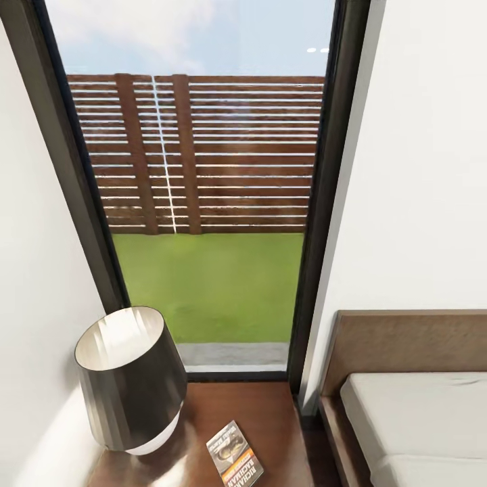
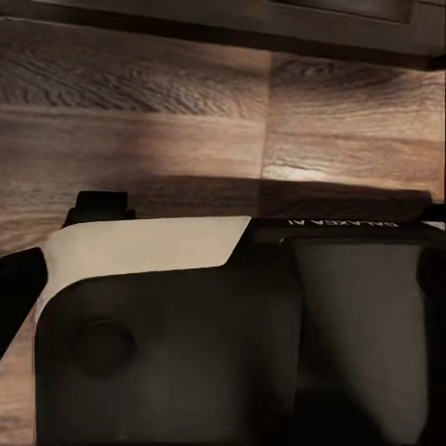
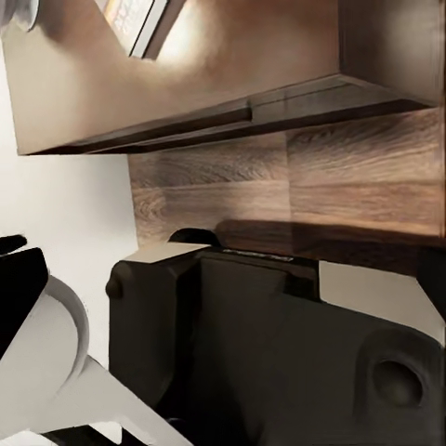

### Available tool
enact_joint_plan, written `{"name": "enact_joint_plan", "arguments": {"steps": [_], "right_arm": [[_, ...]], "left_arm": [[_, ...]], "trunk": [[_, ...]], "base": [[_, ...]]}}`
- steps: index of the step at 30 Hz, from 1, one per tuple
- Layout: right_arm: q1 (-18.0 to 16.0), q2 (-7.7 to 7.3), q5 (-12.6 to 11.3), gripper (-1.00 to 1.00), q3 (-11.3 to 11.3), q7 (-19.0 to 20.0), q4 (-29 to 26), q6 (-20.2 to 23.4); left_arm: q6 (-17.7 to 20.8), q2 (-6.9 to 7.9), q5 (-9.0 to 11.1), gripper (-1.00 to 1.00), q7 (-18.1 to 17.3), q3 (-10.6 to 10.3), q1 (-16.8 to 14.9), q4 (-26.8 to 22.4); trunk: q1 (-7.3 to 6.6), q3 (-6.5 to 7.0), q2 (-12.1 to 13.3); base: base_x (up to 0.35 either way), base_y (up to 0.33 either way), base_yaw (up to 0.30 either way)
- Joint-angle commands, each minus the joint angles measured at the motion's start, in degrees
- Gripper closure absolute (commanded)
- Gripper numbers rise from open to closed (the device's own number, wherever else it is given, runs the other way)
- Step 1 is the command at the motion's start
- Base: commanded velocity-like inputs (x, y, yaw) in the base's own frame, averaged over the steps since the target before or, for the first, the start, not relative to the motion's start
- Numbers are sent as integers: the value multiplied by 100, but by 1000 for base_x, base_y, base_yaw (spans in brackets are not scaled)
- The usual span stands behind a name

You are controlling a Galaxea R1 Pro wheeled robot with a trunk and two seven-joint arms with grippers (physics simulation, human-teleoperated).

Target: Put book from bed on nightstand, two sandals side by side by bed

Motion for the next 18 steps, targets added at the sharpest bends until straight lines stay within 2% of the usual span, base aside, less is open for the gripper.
{"name": "enact_joint_plan", "arguments": {"steps": [1, 6, 9, 18], "right_arm": [[-9, 8, -43, -100, -12, -98, 19, 58], [-9, 68, -44, -100, -12, -619, 12, 63], [-9, 99, -45, -100, -12, -1116, 10, 66], [-9, 110, -46, -100, -12, -1230, 1, 74]], "left_arm": [[-10, 1, 39, -100, 45, -47, -1, 4], [-15, -5, 7, -100, 140, -50, 3, 4], [-19, -8, 2, -100, 160, -45, 6, -4], [-20, -8, 4, -100, 163, -42, 5, -5]], "trunk": [[0, -6, -4], [0, -6, -4], [0, -6, -4], [0, -6, -4]], "base": [[0, 0, 0], [0, 0, 0], [0, 0, 0], [0, 0, 0]]}}
